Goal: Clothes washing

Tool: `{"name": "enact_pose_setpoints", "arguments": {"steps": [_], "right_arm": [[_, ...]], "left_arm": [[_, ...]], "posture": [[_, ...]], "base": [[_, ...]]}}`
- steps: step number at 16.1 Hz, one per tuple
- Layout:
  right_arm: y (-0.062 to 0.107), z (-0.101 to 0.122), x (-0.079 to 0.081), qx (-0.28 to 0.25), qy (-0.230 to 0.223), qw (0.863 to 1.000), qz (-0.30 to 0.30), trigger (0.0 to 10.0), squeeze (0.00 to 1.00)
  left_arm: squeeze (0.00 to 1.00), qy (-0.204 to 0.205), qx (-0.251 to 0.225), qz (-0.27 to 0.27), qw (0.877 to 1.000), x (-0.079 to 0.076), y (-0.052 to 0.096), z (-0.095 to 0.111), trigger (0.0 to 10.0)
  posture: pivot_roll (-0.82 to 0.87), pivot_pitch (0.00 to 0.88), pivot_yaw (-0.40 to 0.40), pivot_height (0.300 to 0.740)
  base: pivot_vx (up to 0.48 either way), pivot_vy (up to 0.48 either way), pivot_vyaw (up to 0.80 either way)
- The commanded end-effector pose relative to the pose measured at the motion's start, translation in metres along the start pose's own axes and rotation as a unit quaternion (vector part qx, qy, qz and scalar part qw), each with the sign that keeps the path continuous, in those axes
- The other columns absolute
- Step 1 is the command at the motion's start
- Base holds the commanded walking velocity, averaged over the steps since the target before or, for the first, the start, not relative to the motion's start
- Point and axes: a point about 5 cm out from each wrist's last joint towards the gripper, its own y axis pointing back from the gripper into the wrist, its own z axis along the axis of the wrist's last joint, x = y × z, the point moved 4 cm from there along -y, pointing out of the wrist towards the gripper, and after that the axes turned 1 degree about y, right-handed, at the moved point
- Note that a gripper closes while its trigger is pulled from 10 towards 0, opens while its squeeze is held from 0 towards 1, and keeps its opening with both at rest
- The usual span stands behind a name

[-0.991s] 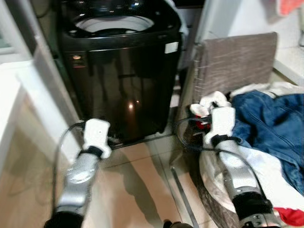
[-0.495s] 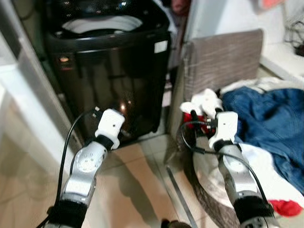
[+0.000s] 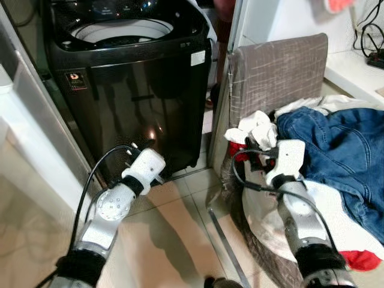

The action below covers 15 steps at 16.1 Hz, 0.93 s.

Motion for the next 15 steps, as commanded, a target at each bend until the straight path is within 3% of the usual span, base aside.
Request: {"name": "enact_pose_setpoints", "arguments": {"steps": [1,2,13,15], "right_arm": [[-0.006,0.009,-0.001,-0.013,0.001,1.0,0.001,10.0,0.03],[-0.005,0.009,0.004,-0.011,0.007,1.0,0.017,10.0,0.02],[-0.008,0.01,0.012,-0.013,0.024,0.999,0.045,10.0,0.02],[-0.008,0.012,0.015,-0.016,0.031,0.998,0.053,10.0,0.01]], "left_arm": [[0.0,0.039,-0.014,0.015,0.999,0.007,-0.005,0.01,10.0],[0.0,0.055,-0.022,0.027,0.998,0.009,-0.006,0.012,10.0],[0.0,0.039,-0.03,0.019,0.999,0.005,-0.004,0.013,10.0],[0.0,0.042,-0.03,0.013,0.999,0.003,-0.004,0.013,10.0]], "posture": [[-0.16,0.0,0.021,0.732],[-0.15,0.0,0.018,0.732],[-0.14,0.0,-0.006,0.732],[-0.14,0.0,-0.006,0.732]], "base": [[0.0,0.0,-0.69],[0.0,0.0,-0.69],[0.0,0.0,-0.7],[0.0,0.0,0.0]]}}
